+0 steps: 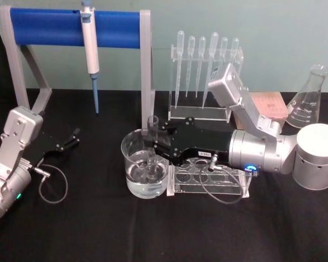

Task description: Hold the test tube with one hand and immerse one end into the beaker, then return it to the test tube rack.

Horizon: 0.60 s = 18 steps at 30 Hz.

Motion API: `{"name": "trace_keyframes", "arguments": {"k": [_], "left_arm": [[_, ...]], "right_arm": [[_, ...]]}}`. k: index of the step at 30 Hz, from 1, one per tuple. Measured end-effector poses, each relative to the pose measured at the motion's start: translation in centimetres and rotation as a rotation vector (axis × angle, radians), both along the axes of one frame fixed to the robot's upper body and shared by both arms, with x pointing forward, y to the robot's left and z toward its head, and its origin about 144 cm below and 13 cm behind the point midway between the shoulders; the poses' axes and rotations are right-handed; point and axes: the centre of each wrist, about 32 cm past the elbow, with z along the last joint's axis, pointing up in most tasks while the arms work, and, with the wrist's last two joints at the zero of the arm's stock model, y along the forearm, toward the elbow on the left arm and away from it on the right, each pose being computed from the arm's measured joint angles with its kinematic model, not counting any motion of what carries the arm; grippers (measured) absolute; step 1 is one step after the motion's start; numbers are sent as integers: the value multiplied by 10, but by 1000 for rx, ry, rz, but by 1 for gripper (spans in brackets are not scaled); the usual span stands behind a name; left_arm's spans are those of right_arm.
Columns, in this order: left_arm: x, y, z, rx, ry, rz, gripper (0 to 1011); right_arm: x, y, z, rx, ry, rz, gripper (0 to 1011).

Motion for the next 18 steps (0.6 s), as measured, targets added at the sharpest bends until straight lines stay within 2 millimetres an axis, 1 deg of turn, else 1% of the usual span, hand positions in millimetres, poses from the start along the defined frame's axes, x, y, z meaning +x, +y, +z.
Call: {"name": "trace_keyframes", "arguments": {"k": [10, 18], "left_arm": [[0, 0, 0, 0, 0, 0, 1000], [0, 0, 0, 0, 0, 0, 1000]], "right_arm": [[0, 0, -13, 7, 15, -18, 241], [0, 1, -17, 9, 28, -22, 241]]}}
